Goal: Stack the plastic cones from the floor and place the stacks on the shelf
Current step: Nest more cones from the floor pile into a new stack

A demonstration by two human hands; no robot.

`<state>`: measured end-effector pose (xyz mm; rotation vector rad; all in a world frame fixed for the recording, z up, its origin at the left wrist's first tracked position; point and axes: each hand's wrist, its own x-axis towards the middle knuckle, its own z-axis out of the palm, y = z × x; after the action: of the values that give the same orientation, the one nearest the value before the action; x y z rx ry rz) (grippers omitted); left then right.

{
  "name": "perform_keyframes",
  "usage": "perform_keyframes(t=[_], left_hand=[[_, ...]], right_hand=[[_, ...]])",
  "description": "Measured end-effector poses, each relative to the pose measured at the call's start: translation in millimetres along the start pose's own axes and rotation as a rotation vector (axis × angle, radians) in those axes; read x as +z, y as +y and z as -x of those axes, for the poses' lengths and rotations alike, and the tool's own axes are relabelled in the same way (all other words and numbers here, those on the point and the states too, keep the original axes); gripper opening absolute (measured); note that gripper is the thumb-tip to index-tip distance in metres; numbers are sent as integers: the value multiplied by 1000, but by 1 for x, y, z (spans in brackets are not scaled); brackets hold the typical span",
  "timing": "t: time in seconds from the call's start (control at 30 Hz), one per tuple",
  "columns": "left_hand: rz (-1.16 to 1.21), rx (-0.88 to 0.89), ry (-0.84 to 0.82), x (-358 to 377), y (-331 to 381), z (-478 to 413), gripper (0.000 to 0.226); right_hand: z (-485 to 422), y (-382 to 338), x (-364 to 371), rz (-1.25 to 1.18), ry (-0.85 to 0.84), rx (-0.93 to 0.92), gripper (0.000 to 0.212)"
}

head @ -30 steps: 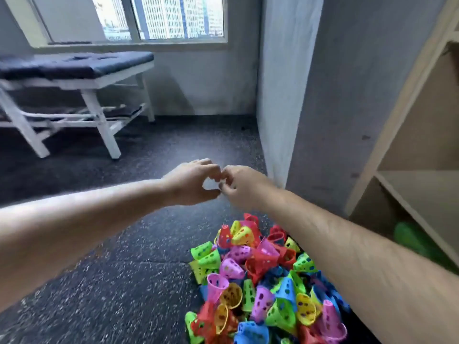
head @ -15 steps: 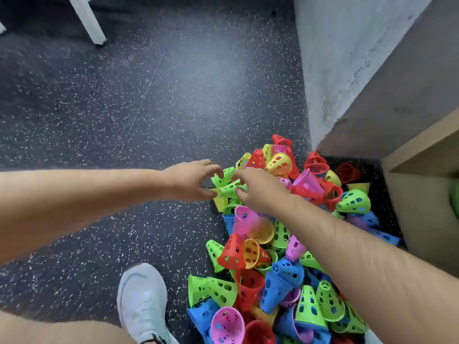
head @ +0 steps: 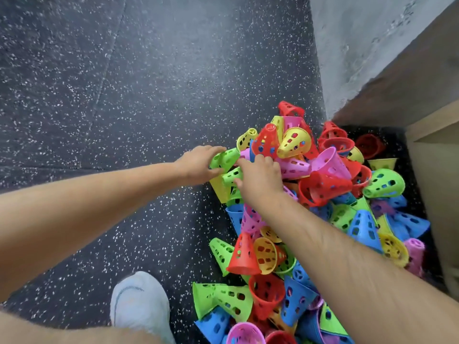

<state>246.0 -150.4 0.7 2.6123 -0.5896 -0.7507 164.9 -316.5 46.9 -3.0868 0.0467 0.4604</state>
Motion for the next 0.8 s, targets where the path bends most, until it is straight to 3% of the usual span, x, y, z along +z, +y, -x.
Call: perform_keyframes(t=[0.27,0.4,0.57,0.8], left_hand=[[163,-119,91,5,-10,2,71],[434,-254,162,-3,-15,29,75],[678,-394,236,-12,-11,70,65],[1168,-423,320,2,-2,120,51]], right_hand=[[4,8,1,-347,12,58,37],[16,6,1,-598,81,96,35],[28,4,-5,-703,85,116,25],[50,-2,-9,-927,189,84,14]])
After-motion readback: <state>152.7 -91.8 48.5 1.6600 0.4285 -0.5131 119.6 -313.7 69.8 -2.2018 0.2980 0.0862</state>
